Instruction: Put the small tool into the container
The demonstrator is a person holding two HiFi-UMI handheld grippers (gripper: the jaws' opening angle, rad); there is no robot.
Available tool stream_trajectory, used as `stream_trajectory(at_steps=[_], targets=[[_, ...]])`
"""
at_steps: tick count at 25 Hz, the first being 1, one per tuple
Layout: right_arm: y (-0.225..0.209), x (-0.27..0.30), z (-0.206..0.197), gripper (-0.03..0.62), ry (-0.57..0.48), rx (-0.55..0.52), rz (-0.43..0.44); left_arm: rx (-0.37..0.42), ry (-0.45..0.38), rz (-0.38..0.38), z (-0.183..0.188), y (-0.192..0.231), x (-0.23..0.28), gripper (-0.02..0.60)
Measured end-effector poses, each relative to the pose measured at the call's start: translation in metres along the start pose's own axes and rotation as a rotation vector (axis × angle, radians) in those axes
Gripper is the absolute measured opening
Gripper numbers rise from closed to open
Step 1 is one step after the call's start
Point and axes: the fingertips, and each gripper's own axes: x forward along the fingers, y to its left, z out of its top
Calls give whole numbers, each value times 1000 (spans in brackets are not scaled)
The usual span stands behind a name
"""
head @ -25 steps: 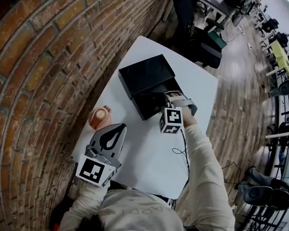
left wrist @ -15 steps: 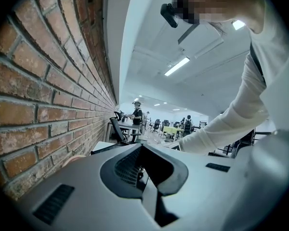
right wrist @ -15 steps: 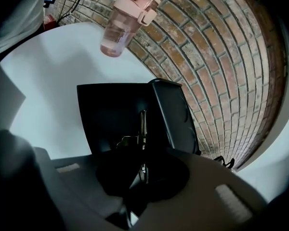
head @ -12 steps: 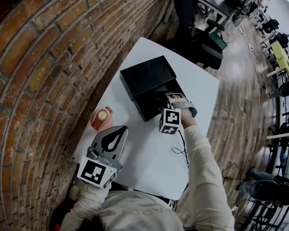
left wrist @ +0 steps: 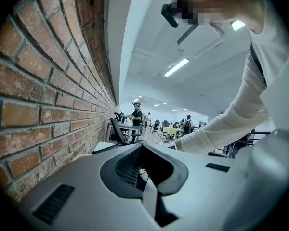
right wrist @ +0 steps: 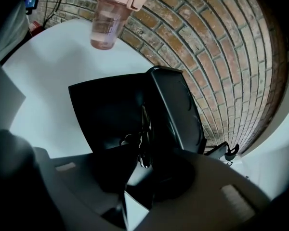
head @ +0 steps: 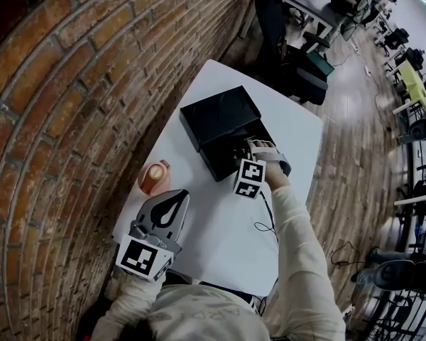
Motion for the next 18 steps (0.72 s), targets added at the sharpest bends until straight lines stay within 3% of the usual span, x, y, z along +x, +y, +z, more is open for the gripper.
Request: stream_trajectory(at_steps=[6,9,13,18], targets=[[0,-17,5,94,-61,190,32,2,-7,-19,2,-2,-5,5],[-6,-34,7,15,-131,374,2,7,-13,-34,4,-5,-6,5],[-11,-64,8,9,-259,649,7,15,-27,-46,10,-8,-8,5],[-26,-116,10,8,-454,913,-99,29,-47,-42,19,-10,-11,5]])
